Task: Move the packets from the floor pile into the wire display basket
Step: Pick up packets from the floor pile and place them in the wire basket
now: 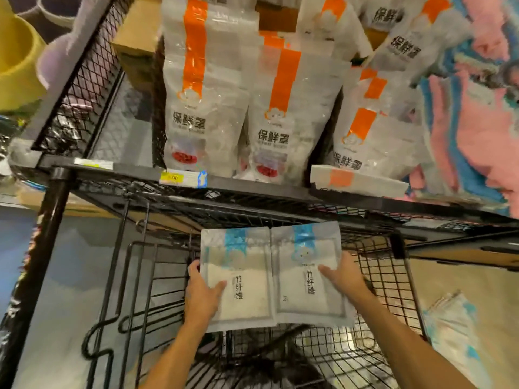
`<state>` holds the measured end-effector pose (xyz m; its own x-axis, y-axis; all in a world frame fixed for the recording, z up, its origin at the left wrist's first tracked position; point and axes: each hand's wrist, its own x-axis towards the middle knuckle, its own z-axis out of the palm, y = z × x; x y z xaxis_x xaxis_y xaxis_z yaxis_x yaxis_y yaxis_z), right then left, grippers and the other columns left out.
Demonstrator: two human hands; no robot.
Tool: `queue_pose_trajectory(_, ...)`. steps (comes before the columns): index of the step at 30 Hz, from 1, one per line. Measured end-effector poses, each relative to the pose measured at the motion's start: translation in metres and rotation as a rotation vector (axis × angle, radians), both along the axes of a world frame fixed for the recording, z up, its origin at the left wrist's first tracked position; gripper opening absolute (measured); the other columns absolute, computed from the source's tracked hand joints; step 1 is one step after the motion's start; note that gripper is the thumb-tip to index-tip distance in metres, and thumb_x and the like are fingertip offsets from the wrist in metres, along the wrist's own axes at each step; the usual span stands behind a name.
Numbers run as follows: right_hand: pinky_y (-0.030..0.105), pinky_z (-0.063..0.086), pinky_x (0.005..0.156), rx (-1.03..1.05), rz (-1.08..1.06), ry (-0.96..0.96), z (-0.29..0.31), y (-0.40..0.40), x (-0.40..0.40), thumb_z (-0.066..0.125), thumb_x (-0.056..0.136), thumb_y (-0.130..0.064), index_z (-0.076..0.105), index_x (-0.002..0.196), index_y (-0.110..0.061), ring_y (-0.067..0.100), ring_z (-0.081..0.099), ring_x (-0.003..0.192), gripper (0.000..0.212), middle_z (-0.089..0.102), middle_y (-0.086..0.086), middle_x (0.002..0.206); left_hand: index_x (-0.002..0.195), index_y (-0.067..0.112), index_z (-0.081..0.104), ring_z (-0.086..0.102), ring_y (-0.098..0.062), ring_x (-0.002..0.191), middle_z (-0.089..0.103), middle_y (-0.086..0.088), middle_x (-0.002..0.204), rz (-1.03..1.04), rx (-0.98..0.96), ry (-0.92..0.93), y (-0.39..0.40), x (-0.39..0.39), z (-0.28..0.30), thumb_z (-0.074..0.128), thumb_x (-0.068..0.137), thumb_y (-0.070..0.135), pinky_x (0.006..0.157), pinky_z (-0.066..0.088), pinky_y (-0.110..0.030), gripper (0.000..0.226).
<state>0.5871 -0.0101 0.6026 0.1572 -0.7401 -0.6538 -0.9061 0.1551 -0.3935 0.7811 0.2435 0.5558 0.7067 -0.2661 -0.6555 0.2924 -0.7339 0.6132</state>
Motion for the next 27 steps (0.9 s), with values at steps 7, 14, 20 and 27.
queue_pose_trajectory(7,0.045,0.059,0.090,-0.199,0.216,0.175,-0.009,0.020,0.002,0.072,0.095,-0.028,0.033,0.144,-0.006,0.032,0.064,0.115,0.066,0.057,0.014,0.132,0.152,0.024,0.039,0.045,-0.033,0.124,0.040,-0.015,0.138,-0.409,0.261,-0.296,0.005,-0.018,-0.030,0.058,0.098,0.027,0.098,0.052,-0.046,0.057)
queue_pose_trajectory(14,0.051,0.029,0.123,-0.412,0.620,0.418,-0.001,0.023,-0.007,0.049,0.101,-0.052,0.015,0.161,-0.017,0.032,0.030,0.151,0.077,0.029,0.012,0.166,0.163,0.020,0.017,0.003,-0.034,0.157,0.003,-0.020,0.168,-0.542,0.337,-0.390,0.001,-0.036,-0.021,0.040,0.106,0.043,0.128,0.014,-0.045,0.066)
queue_pose_trajectory(20,0.055,0.023,0.125,-0.471,0.692,0.340,0.020,0.025,-0.015,0.045,0.101,-0.057,0.018,0.162,-0.020,0.030,0.026,0.154,0.077,0.021,0.008,0.170,0.158,0.013,0.033,0.020,-0.035,0.154,0.022,-0.023,0.165,-0.561,0.285,-0.569,-0.002,-0.030,0.005,0.042,0.105,0.042,0.125,0.024,-0.047,0.061)
queue_pose_trajectory(27,0.055,0.014,0.127,-0.505,0.740,0.215,0.065,0.024,-0.042,0.043,0.101,-0.059,0.023,0.162,-0.024,0.029,0.014,0.158,0.073,0.017,0.008,0.171,0.161,0.016,0.024,0.012,-0.030,0.157,0.016,-0.017,0.168,-0.565,0.341,-0.671,-0.007,-0.062,0.070,0.033,0.107,0.046,0.127,0.013,-0.044,0.063)
